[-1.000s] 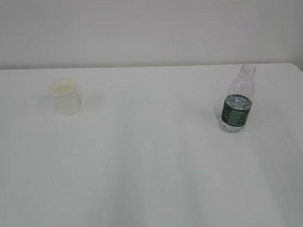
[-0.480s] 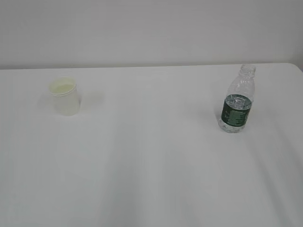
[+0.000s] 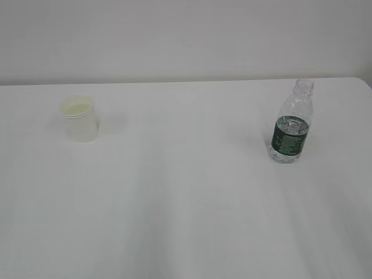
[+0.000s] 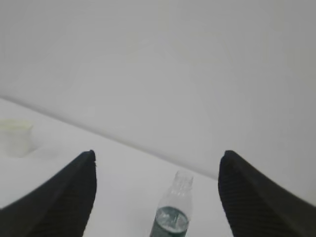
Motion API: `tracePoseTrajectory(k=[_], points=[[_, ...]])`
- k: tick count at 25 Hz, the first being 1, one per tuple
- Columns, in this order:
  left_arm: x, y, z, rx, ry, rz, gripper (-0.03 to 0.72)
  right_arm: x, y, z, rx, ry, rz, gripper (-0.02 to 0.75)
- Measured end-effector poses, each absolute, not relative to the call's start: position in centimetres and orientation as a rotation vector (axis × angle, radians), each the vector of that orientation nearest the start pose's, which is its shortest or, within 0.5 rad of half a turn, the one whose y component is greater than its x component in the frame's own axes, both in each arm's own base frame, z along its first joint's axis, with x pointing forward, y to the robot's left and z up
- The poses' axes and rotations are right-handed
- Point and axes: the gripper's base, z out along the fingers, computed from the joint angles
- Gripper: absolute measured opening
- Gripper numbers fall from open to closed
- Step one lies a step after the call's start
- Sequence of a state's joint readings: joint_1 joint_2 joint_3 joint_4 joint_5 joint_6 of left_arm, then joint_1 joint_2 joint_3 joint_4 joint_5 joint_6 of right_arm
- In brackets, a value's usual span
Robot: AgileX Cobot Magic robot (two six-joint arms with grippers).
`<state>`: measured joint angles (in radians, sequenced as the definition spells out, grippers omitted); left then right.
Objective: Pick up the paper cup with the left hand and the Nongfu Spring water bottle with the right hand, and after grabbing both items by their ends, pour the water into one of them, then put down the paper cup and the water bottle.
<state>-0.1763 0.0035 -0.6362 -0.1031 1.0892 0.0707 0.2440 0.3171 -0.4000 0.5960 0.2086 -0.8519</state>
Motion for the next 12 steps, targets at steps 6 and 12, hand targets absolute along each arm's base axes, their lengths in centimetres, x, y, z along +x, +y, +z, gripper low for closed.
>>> tracePoseTrajectory(k=[6,12], points=[[-2.5,-0.4,31.2,0.253,1.924,-0.191,0.45,6.6,2.6,31.4,-0.522,1.68,0.07,0.544],[-2.5,-0.4,31.2,0.254,1.924,-0.194,0.45,6.0,1.1,31.9,-0.4,1.845,-0.023,0.54]])
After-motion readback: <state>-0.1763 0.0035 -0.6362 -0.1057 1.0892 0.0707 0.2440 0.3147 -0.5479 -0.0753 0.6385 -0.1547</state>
